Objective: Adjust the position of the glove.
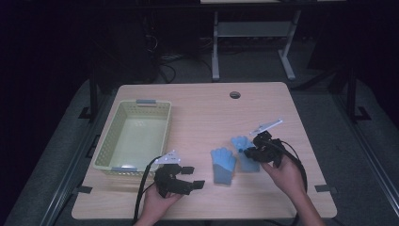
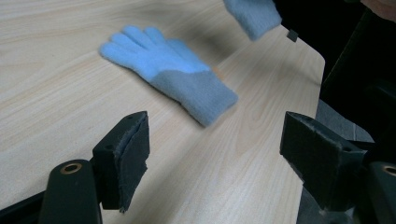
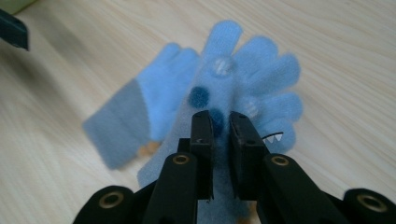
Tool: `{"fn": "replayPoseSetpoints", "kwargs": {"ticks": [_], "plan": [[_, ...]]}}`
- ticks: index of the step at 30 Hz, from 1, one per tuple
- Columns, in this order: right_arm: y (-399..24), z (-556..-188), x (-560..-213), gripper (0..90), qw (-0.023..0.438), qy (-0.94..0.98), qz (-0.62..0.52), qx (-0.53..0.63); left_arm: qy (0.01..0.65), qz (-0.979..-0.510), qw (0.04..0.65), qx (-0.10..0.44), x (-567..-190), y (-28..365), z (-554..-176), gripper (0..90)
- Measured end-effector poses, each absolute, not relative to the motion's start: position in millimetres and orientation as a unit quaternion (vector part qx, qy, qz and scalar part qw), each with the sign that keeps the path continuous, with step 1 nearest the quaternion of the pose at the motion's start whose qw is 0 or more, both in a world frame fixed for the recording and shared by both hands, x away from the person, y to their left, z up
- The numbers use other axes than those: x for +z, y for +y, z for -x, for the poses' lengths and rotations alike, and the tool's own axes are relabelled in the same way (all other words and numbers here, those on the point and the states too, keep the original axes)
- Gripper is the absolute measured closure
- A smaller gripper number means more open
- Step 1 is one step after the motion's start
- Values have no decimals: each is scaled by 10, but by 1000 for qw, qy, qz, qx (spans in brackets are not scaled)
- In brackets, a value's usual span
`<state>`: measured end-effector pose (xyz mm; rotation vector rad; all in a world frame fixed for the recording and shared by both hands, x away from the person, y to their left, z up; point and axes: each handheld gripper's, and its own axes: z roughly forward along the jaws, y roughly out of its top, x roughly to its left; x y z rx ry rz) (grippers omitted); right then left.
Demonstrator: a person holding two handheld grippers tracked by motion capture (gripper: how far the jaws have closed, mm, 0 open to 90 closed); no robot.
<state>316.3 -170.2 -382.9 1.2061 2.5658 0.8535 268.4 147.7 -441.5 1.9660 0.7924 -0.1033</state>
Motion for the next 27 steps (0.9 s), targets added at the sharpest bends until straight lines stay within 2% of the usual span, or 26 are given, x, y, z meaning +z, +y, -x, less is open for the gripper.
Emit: {"fn": "replayPoseSetpoints", "kwargs": {"ticks": [21,27], "plan": [[-1110,-3083,-4106,812,62,861,-407,298,329,-807,488,-41,-4407,1489,-2682,238],[-1053,-3081,-4126,807,51,852,-419,310,329,-806,490,-42,-4402,1492,-2680,238]]}}
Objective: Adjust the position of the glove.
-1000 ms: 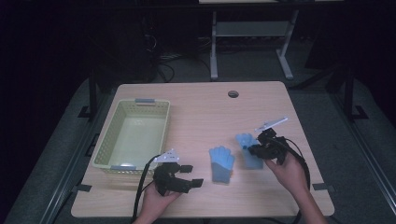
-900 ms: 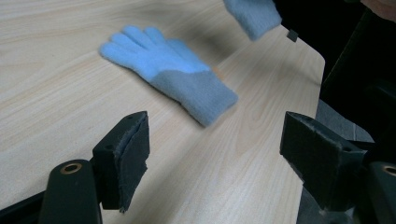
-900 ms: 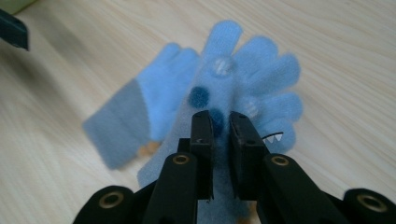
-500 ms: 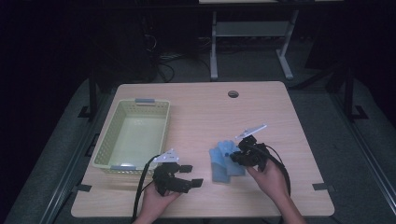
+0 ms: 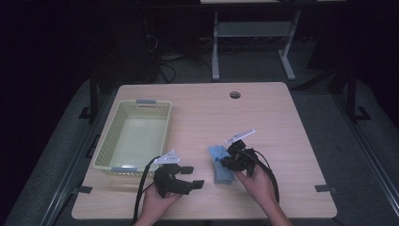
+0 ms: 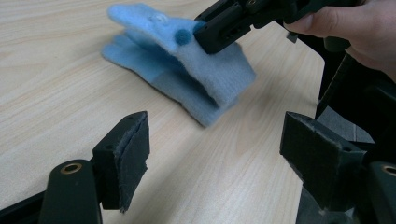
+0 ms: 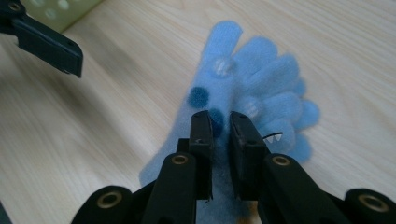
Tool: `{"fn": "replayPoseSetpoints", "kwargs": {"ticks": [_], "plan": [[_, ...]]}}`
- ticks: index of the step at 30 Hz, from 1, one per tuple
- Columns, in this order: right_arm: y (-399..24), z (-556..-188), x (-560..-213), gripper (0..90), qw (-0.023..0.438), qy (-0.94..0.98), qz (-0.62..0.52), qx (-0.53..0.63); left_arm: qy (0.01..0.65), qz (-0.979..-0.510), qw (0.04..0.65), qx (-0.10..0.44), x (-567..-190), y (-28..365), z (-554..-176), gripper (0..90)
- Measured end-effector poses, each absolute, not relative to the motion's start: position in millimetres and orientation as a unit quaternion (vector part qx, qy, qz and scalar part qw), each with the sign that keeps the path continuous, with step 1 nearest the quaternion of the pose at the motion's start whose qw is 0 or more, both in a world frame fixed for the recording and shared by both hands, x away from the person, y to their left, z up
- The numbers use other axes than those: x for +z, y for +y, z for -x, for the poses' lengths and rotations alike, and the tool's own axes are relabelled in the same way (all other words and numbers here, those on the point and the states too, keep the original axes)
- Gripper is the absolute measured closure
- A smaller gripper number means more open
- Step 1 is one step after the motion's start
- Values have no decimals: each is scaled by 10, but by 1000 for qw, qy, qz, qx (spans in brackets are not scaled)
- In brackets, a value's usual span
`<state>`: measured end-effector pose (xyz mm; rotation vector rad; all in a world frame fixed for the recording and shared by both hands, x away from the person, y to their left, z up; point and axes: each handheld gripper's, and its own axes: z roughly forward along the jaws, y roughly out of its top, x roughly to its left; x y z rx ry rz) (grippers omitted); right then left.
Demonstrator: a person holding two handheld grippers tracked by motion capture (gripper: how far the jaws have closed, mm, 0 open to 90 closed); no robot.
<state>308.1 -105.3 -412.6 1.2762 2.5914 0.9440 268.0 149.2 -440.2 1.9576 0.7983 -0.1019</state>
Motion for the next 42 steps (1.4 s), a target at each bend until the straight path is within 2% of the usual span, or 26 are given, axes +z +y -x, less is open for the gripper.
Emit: {"fn": "replayPoseSetpoints", "kwargs": {"ticks": [6,11,16,22,26,28,36,42], "plan": [[-1019,-3083,-4224,798,56,851,-427,300,332,-806,489,-44,-4406,1501,-2686,238],[-1017,-3095,-4369,676,64,849,-438,287,333,-806,487,-45,-4411,1500,-2689,238],[-1090,-3069,-4289,735,74,841,-436,313,332,-807,486,-43,-4422,1490,-2696,240],[-1078,-3092,-4409,731,55,846,-438,299,350,-798,486,-65,-4446,1452,-2684,285],[-1114,-3096,-4401,691,52,839,-441,314,360,-797,481,-68,-4455,1426,-2698,303],[-1172,-3073,-4348,603,52,832,-447,325,369,-793,480,-71,-4457,1396,-2731,302],[-1445,-3051,-4323,475,25,810,-474,344,411,-782,459,-96,-4522,1211,-2918,301],[-1651,-3028,-4375,473,-16,783,-498,373,432,-773,451,-113,-4570,1077,-3028,345]]}}
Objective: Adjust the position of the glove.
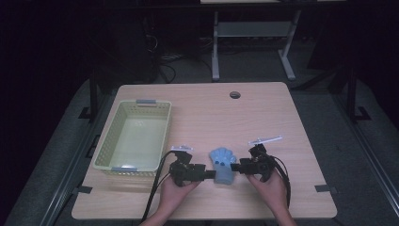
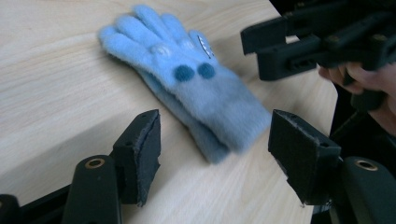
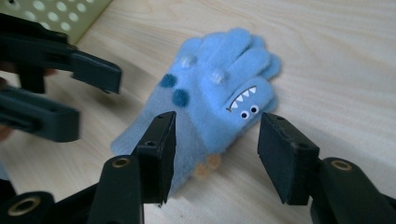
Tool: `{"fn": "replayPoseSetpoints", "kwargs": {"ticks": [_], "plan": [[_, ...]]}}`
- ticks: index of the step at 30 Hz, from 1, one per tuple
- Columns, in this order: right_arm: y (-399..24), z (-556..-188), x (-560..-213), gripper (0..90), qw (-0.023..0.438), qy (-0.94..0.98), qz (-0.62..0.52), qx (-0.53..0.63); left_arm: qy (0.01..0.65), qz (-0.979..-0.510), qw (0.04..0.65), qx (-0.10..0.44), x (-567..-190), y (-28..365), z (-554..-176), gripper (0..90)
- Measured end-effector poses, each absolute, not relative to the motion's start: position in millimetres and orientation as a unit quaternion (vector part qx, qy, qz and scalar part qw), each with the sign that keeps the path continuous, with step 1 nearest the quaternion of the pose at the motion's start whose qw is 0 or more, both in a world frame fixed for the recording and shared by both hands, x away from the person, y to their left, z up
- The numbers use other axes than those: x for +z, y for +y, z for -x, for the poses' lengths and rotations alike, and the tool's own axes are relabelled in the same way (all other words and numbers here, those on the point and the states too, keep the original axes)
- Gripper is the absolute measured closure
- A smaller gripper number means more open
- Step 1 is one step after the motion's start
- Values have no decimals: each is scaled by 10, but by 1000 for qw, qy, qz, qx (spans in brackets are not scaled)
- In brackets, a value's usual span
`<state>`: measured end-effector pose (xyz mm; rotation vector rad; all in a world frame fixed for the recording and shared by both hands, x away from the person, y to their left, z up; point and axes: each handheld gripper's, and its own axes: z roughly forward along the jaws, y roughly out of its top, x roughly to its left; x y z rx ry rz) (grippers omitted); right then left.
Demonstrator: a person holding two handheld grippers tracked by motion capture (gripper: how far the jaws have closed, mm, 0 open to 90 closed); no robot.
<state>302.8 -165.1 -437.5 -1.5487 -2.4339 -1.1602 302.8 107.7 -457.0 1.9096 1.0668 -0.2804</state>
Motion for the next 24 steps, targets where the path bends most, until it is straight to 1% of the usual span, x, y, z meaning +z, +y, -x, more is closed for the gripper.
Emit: {"fn": "replayPoseSetpoints", "kwargs": {"ticks": [2,3,4,5,15,20,24], "plan": [[-1680,-3031,-4409,475,33,-774,505,-380,442,-766,449,-127,-4579,1035,-3069,359],[-1717,-3042,-4445,481,49,-766,510,-388,444,-765,447,-131,-4579,1026,-3088,371],[-1717,-3042,-4445,481,49,-766,510,-388,447,-762,449,-134,-4580,1022,-3099,371],[-1740,-3046,-4471,482,59,-756,517,-397,451,-759,450,-135,-4585,1016,-3116,387],[-1731,-3063,-4637,491,91,-748,529,-391,461,-760,429,-162,-4657,933,-3176,414],[-1717,-3062,-4652,499,96,-746,527,-395,470,-758,420,-166,-4708,913,-3193,424],[-1702,-3049,-4653,503,100,-744,527,-399,471,-759,421,-160,-4710,909,-3177,451]]}}
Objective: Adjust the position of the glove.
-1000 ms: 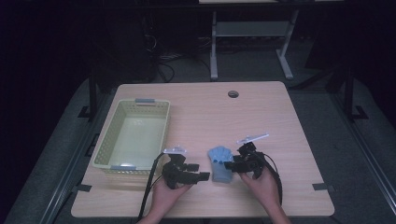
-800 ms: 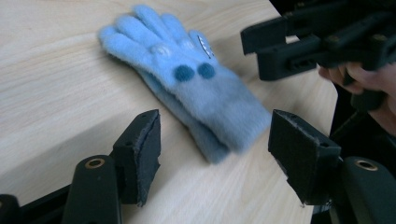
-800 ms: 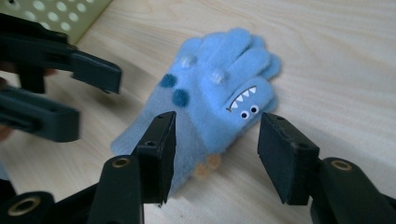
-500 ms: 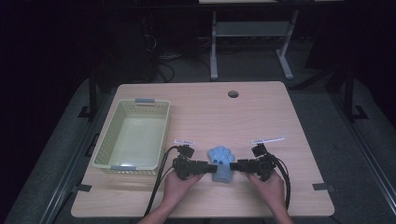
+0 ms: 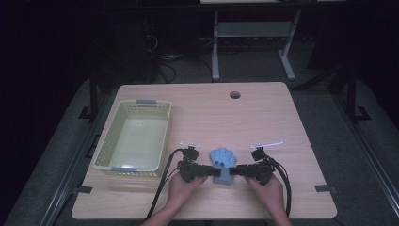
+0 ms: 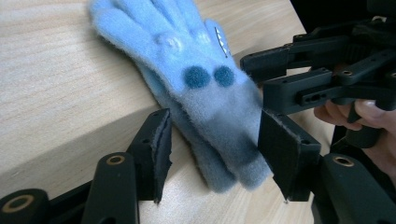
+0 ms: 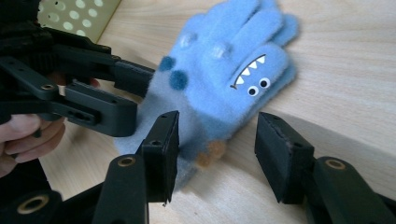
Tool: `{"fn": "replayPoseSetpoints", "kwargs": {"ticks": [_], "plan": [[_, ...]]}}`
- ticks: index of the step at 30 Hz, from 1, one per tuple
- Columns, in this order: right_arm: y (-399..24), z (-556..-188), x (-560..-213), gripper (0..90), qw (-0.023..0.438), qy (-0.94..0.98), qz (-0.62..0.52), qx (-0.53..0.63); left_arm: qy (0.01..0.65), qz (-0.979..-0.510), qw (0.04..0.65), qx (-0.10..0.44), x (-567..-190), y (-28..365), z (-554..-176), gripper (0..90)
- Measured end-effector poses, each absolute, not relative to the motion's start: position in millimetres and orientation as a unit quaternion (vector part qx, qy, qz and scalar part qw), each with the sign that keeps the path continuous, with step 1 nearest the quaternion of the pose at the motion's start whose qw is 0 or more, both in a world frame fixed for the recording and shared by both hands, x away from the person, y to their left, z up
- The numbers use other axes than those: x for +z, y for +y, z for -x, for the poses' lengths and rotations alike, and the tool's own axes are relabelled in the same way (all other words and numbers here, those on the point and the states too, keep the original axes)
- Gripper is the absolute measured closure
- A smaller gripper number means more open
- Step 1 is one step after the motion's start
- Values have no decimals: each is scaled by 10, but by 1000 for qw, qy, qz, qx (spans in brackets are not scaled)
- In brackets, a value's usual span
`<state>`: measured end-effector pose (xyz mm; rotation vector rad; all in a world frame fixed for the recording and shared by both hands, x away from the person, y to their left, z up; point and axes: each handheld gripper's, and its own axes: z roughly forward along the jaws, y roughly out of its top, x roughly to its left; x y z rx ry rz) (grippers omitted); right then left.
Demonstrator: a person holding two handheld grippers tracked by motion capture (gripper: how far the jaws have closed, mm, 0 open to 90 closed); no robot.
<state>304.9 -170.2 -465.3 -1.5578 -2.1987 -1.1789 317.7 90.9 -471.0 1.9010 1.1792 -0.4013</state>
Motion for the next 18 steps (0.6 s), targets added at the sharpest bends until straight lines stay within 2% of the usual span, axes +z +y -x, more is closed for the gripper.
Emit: {"fn": "replayPoseSetpoints", "kwargs": {"ticks": [4,11,17,18], "plan": [[-1661,-3028,-4661,518,100,-743,530,-397,467,-760,423,-161,-4730,894,-3167,510],[-1633,-3008,-4689,537,100,-735,539,-399,461,-763,424,-161,-4746,884,-3171,560],[-1581,-3007,-4712,596,92,-731,540,-406,463,-758,425,-171,-4766,873,-3183,596],[-1566,-3003,-4724,630,91,-729,542,-409,458,-760,428,-172,-4776,872,-3191,602]]}}
